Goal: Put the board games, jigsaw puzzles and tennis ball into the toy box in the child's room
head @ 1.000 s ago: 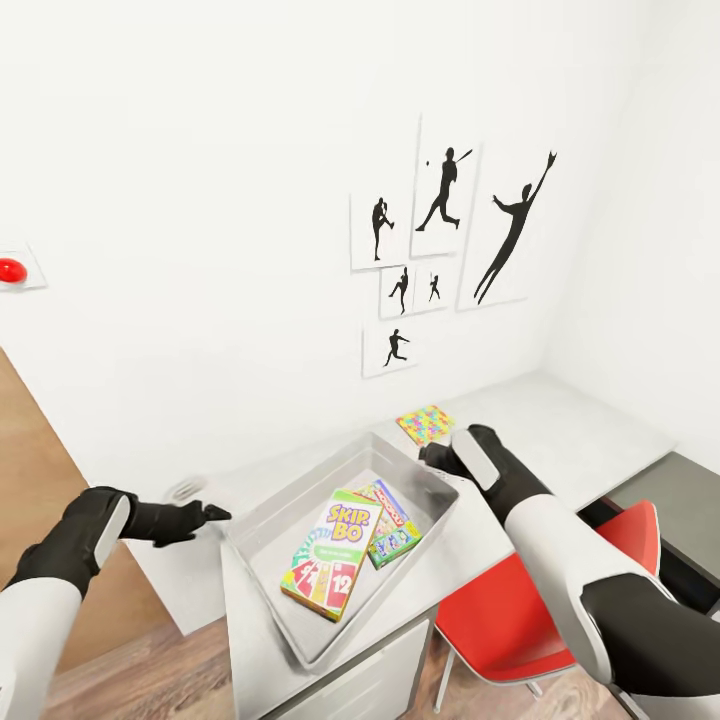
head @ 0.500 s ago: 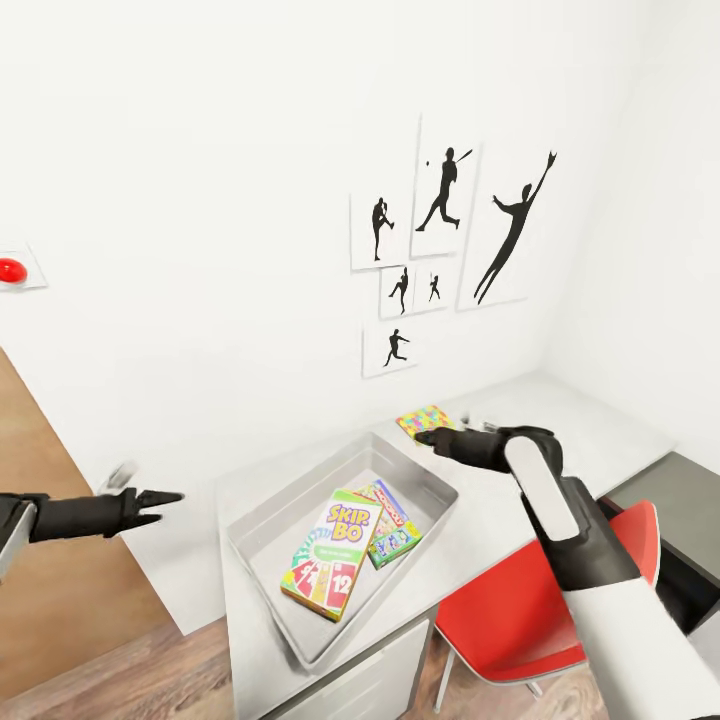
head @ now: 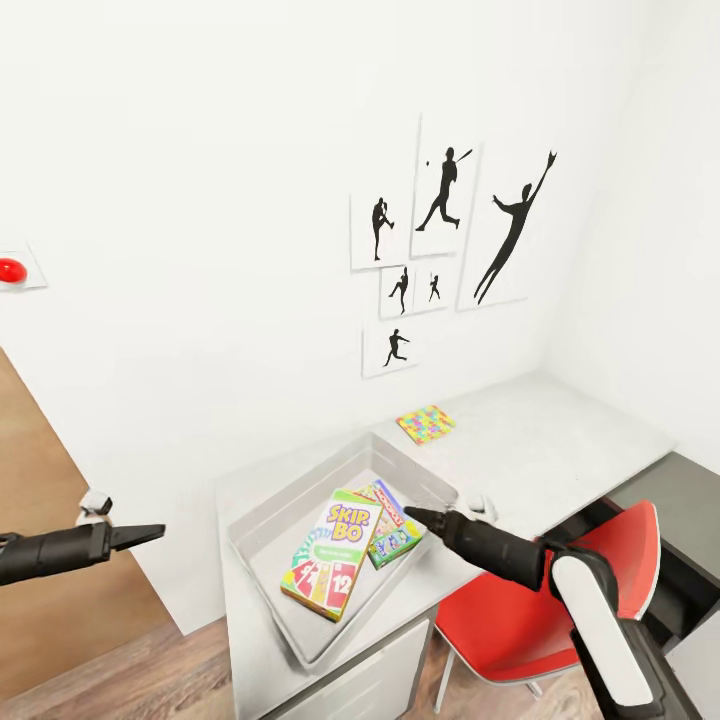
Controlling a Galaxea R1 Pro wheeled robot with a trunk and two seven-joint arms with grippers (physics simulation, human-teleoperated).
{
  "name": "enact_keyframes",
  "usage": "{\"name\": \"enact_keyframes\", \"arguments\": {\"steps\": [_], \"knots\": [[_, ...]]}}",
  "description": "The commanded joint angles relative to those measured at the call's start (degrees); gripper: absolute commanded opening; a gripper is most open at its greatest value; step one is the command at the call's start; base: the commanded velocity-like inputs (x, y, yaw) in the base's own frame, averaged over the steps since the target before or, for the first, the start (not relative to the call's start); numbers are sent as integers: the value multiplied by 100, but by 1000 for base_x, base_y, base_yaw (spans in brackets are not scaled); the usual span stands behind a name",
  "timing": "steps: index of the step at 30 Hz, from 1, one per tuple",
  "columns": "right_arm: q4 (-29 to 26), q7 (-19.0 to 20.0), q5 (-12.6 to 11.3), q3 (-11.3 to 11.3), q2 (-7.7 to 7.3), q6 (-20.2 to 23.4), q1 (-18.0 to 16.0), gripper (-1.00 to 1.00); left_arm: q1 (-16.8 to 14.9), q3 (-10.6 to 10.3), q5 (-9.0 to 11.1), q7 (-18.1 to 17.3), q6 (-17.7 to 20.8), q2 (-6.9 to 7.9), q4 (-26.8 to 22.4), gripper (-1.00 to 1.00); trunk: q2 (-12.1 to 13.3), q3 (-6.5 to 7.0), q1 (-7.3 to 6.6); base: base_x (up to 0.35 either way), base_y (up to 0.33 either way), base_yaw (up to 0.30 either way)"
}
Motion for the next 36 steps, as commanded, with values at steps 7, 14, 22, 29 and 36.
{"name": "enact_keyframes", "arguments": {"steps": [7, 14, 22, 29, 36], "knots": [[63, 555, 87, -88, 67, -174, 252, 100, 72, -19, 40, -22, -31, -65, 22, 100, -12, -12, 4, 0, 0, 0], [194, 525, 128, -168, 208, -399, 231, 100, 85, 56, 23, -22, 30, -292, 64, 100, -12, -12, 4, 0, -23, 0], [204, 506, 136, -163, 209, -656, 229, 100, 85, 69, 22, -22, 44, -318, 69, 100, -12, -12, 4, 0, -218, 0], [205, 495, 139, -158, 212, -773, 229, 100, 83, 74, 22, -22, 45, -317, 68, 100, -12, -12, 4, 0, -135, 0], [201, 482, 143, -156, 214, -782, 229, 100, 82, 81, 22, -22, 24, -313, 68, 100, -12, -12, 4, 0, -262, 0]]}}
